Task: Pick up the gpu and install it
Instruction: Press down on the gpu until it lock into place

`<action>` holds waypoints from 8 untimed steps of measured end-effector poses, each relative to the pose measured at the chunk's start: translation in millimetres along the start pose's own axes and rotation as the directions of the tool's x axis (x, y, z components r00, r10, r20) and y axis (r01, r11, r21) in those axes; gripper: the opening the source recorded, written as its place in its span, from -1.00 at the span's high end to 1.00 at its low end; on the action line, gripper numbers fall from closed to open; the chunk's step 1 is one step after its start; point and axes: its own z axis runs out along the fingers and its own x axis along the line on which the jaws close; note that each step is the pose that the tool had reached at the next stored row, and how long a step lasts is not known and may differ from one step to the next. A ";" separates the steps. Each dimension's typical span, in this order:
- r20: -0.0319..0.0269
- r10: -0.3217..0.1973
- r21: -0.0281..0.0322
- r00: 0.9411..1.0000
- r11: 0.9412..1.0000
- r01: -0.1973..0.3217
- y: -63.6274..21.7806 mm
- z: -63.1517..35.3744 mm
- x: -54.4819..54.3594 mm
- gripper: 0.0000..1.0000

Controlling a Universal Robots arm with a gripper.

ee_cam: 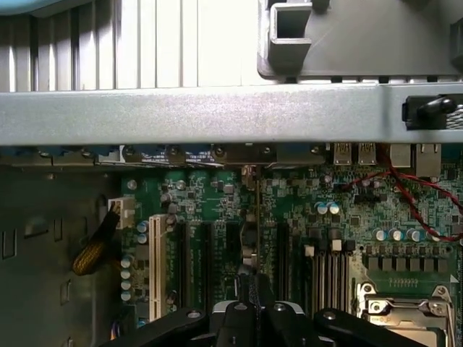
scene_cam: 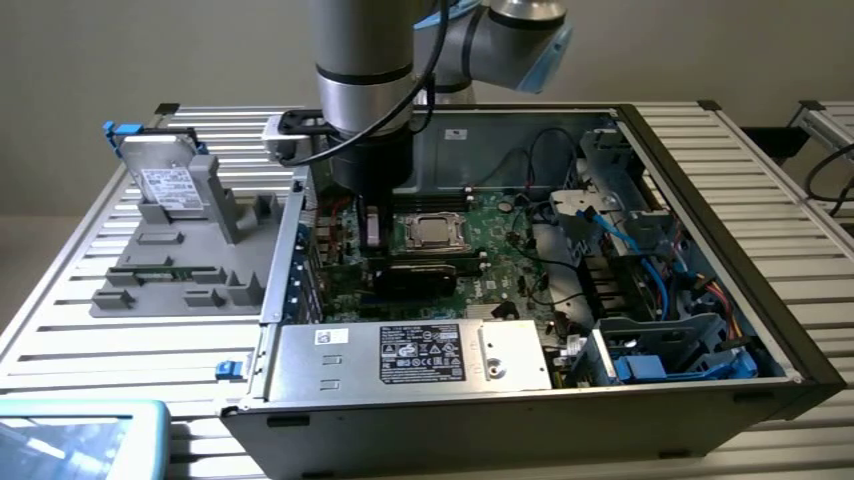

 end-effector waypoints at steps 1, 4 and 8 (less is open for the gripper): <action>0.000 0.000 0.000 1.000 1.000 0.000 -0.1 1.4 -0.1 0.76; -0.001 0.000 0.000 1.000 1.000 0.000 0.1 1.9 -0.4 0.76; -0.001 0.001 0.001 1.000 1.000 -0.001 -5.0 -15.3 0.7 0.76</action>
